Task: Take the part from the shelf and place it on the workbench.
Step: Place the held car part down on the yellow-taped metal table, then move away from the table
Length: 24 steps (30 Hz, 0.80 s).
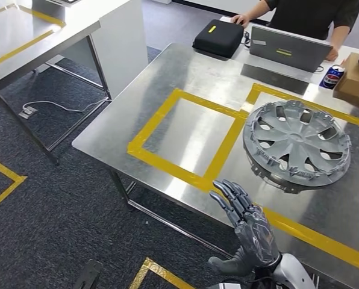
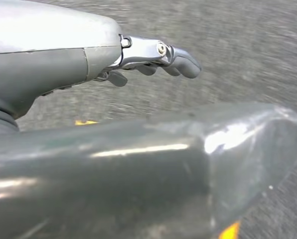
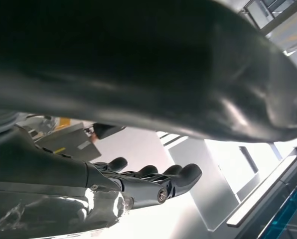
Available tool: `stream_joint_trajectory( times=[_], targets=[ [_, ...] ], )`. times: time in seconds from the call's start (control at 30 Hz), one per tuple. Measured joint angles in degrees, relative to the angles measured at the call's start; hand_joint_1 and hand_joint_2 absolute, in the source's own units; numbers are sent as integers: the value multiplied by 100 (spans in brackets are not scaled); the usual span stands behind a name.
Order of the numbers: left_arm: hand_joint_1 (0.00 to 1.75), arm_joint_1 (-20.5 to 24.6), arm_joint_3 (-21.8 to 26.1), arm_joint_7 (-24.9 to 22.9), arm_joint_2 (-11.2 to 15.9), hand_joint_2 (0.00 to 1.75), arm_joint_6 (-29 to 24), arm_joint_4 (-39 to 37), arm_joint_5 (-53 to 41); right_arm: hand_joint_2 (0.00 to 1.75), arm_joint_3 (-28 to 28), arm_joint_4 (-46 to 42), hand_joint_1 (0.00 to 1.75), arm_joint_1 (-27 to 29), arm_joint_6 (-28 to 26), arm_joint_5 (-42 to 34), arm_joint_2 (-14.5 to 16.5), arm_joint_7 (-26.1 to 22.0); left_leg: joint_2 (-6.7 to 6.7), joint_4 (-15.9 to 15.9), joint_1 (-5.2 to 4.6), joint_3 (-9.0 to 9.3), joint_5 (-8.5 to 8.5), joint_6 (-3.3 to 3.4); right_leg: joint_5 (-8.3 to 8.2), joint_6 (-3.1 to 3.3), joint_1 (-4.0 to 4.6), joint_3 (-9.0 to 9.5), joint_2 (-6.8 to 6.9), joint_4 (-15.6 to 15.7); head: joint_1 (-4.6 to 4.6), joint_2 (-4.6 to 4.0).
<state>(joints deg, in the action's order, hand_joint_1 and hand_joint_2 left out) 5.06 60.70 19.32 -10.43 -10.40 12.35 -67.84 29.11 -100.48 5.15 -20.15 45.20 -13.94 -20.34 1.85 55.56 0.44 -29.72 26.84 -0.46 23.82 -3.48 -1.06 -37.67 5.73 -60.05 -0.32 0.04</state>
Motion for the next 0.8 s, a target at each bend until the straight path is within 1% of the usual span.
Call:
stream_joint_trajectory(
  times=[0.03,0.07,0.1,0.13,0.17,0.2,0.23,0.27,0.3,0.33,0.37,0.4,0.43,0.47,0.5,0.53,0.57,0.6,0.63,0.67,0.7,0.73,0.77,0.8],
  targets=[
    [0,2,5,-1,5,0,-4,0,2,0,-18,2,0,28,-4,-16,8,-7,-72,-3,-4,-74,-70,41,284,-7,-2,-85,-212,-285,5,0],
    [0,13,10,-1,7,0,-11,0,9,0,-37,4,0,60,-13,-40,21,-18,-152,-2,-16,-160,-142,67,596,7,11,-178,-395,-659,11,0],
    [0,24,14,-2,3,0,-20,0,20,0,-56,8,0,92,-36,-77,37,-38,-237,-1,-34,-249,-215,87,835,34,38,-255,-496,-1038,16,0],
    [0,27,19,-3,-4,0,-30,0,41,0,-73,15,0,131,-76,-129,63,-66,-322,2,-56,-339,-287,100,948,73,74,-275,-544,-1308,19,0],
    [0,22,28,-5,-12,0,-40,0,67,0,-90,24,0,179,-133,-204,102,-104,-409,6,-77,-426,-358,107,933,124,114,-210,-571,-1403,19,0],
    [0,15,44,-6,-19,0,-50,0,98,0,-103,37,0,233,-202,-314,149,-156,-493,10,-94,-509,-428,110,812,183,159,-39,-599,-1292,16,0],
    [0,11,63,-7,-25,0,-59,0,124,0,-116,51,0,287,-265,-448,201,-216,-577,13,-104,-582,-496,107,654,245,200,226,-659,-996,16,0],
    [0,12,80,-7,-35,0,-71,0,141,0,-129,70,0,334,-319,-597,257,-280,-655,14,-107,-644,-564,101,581,316,230,530,-793,-583,15,0],
    [0,19,95,-7,-46,0,-87,0,153,0,-141,96,0,378,-365,-741,314,-343,-725,15,-111,-693,-629,88,566,361,239,816,-933,-165,12,0],
    [0,25,106,-7,-61,0,-105,-1,156,0,-150,145,0,419,-404,-869,373,-399,-787,7,-109,-724,-693,66,596,386,249,1003,-1047,144,15,0],
    [0,28,116,-7,-73,0,-123,-1,157,0,-155,214,0,455,-439,-979,431,-448,-848,-8,-98,-746,-755,33,643,403,257,1089,-1107,321,23,1],
    [0,23,126,-8,-83,0,-143,-2,157,0,-156,306,0,489,-466,-1077,488,-485,-914,-30,-93,-764,-816,-8,618,402,267,1102,-1074,384,31,1],
    [0,13,138,-12,-87,0,-163,-2,157,0,-156,416,0,514,-482,-1170,542,-515,-950,-43,-80,-781,-860,-42,562,415,266,1067,-1000,398,42,1],
    [0,0,149,-19,-92,0,-185,-2,157,0,-156,535,0,529,-487,-1269,594,-542,-897,-9,-83,-818,-807,-68,497,439,257,1033,-925,420,37,1],
    [0,-8,158,-30,-98,0,-207,-2,157,0,-156,661,0,543,-485,-1384,646,-576,-778,113,-91,-878,-637,-90,421,465,242,985,-844,448,18,0],
    [0,-5,166,-40,-102,0,-225,-2,156,0,-158,799,0,559,-477,-1512,697,-624,-612,350,-90,-960,-357,-110,344,482,226,930,-755,469,1,0],
    [0,4,171,-48,-110,0,-238,-2,155,0,-160,944,0,579,-464,-1638,745,-680,-445,696,-86,-1061,-11,-143,276,492,229,860,-665,473,-16,0],
    [0,16,173,-54,-114,0,-246,-2,152,0,-162,1081,0,600,-451,-1739,785,-735,-347,1087,-62,-1152,263,-183,208,488,226,780,-563,471,-26,0],
    [0,26,174,-56,-116,0,-252,-2,151,0,-163,1209,0,616,-439,-1807,819,-780,-293,1432,-30,-1206,398,-225,140,472,222,696,-460,466,-24,0],
    [0,29,174,-59,-118,0,-255,-2,150,0,-164,1313,0,623,-432,-1844,846,-808,-263,1654,7,-1196,382,-269,73,453,214,598,-358,458,-25,0],
    [0,27,175,-64,-118,0,-257,-2,150,0,-164,1401,0,622,-427,-1874,871,-822,-237,1690,48,-1094,243,-317,9,431,204,497,-264,443,-26,0],
    [0,27,176,-75,-119,0,-260,-2,152,0,-169,1479,0,617,-410,-1921,897,-827,-188,1535,92,-892,81,-370,-48,403,192,395,-177,417,-25,0],
    [0,31,177,-89,-130,0,-263,-2,157,0,-185,1552,0,613,-376,-1998,922,-832,-61,1224,135,-589,-4,-427,-95,368,191,308,-101,375,-29,0],
    [0,47,180,-104,-141,0,-269,-1,164,0,-219,1629,0,613,-321,-2113,953,-851,97,795,168,-236,5,-469,-124,330,193,223,-27,309,-43,0]
  ],
)
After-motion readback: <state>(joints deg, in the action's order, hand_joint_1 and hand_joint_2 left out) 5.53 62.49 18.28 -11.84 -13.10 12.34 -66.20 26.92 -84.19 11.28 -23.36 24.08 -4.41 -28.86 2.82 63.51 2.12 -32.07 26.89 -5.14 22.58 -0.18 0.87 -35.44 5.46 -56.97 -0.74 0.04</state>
